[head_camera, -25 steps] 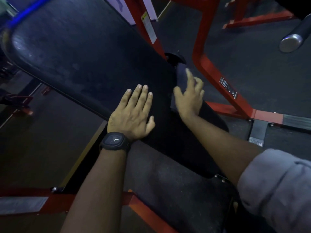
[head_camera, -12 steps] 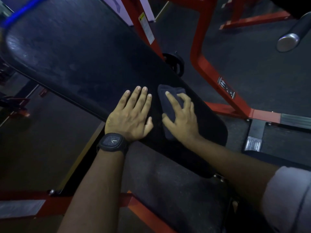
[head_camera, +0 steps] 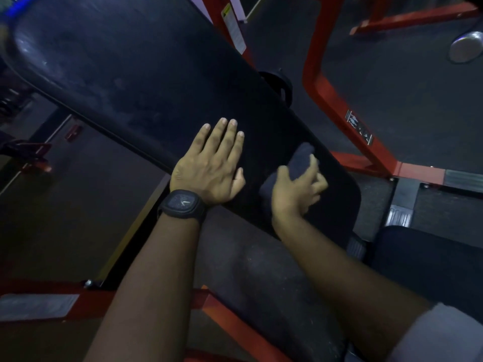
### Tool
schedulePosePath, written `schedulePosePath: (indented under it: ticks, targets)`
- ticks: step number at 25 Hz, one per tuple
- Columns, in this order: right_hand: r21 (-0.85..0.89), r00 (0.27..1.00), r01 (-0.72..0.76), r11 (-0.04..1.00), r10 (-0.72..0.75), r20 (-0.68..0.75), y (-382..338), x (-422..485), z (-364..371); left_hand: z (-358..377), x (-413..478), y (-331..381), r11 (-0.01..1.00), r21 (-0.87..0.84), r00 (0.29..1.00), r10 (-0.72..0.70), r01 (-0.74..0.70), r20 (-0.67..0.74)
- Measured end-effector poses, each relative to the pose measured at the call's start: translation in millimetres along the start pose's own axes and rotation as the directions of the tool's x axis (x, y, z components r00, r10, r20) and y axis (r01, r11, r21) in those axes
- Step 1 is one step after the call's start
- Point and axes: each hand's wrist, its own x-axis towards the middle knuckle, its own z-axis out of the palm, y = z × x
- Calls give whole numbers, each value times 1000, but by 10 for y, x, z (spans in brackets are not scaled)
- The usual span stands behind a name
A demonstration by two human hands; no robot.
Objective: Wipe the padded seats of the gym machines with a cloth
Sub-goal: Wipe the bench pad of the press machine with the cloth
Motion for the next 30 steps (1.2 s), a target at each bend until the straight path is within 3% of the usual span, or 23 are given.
schedulePosePath:
  ticks: [1, 3, 4, 5, 7, 8, 9, 10, 12, 13, 15, 16, 17, 18, 20, 21, 23, 24, 25, 26, 28, 29, 30]
  targets:
    - [-87, 992, 123, 989, -123, 7, -8, -109, 37, 0, -4, 1, 1000, -7, 1000, 7, -7, 4]
    - [-184, 747, 664, 725, -636, 193, 235, -294, -60, 11, -15, 14, 1000, -16, 1000, 13, -13, -2]
    - [-184, 655, 755, 629, -711, 256, 356, -203, -123, 10, -14, 10, 1000, -11, 1000, 10, -10, -6]
    - [-201, 688, 726, 658, -685, 241, 407, -73, -162, 7, -13, 4, 1000, -8, 1000, 6, -6, -4]
    - [-49, 981, 192, 980, -192, 13, 337, 33, -120, 0, -16, 12, 1000, -17, 1000, 4, -4, 0]
    - [-46, 1000, 3, 999, -5, -31, 285, -55, -107, -1, -21, 17, 1000, -16, 1000, 1, -1, 3]
    - [-104, 997, 77, 992, -79, -16, 327, -144, -100, -4, -21, 20, 1000, -11, 1000, -2, 2, 7]
    - [-180, 934, 356, 917, -353, 48, 435, -296, -127, -5, -20, 19, 1000, -4, 1000, -4, 4, 12]
    - [-180, 736, 676, 714, -644, 211, 599, -341, -213, -5, 0, -1, 1000, 3, 1000, 0, 0, 16]
    - [-173, 767, 640, 748, -609, 203, 561, -226, -224, -15, 3, -9, 1000, 7, 1000, 0, 0, 22]
    - [-5, 987, 161, 987, -161, 29, 316, -59, -92, -31, 16, 2, 1000, 7, 999, 0, 0, 38]
    - [-8, 1000, 7, 1000, -7, 4, 200, -134, -55, -40, 7, 10, 1000, 1, 999, 5, -5, 46]
    - [-76, 996, 85, 994, -85, 3, 180, -200, -35, -43, -2, 11, 1000, -3, 999, 14, -14, 52]
    - [-158, 936, 350, 923, -349, 40, 243, -311, -61, -39, -5, 4, 1000, -4, 998, 25, -25, 54]
    - [-191, 736, 676, 711, -644, 208, 471, -356, -159, -38, 6, -14, 999, 0, 998, 36, -36, 59]
    - [-189, 764, 644, 741, -612, 202, 512, -258, -189, -45, 14, -11, 999, 4, 997, 38, -38, 68]
    - [-20, 994, 110, 994, -109, 11, 388, -102, -119, -77, 22, 17, 999, 34, 994, 29, -32, 102]
    - [5, 993, -118, 993, 118, 0, 269, -156, -114, -96, 18, 36, 998, 51, 992, 23, -30, 124]
    - [-85, 994, -103, 991, 105, 17, 219, -200, -110, -106, 22, 45, 997, 63, 990, 24, -33, 141]
    - [-192, 985, 168, 967, -156, 76, 248, -258, -135, -110, 26, 46, 997, 66, 988, 26, -37, 153]
    - [-205, 703, 708, 676, -643, 305, 353, -336, -232, -120, 38, 41, 997, 58, 984, 35, -46, 176]
    - [-212, 623, 780, 589, -700, 349, 365, -241, -270, -137, 40, 51, 997, 53, 981, 36, -47, 189]
    - [-210, 709, 702, 680, -642, 292, 348, -133, -239, -156, 46, 70, 998, 50, 978, 34, -45, 204]
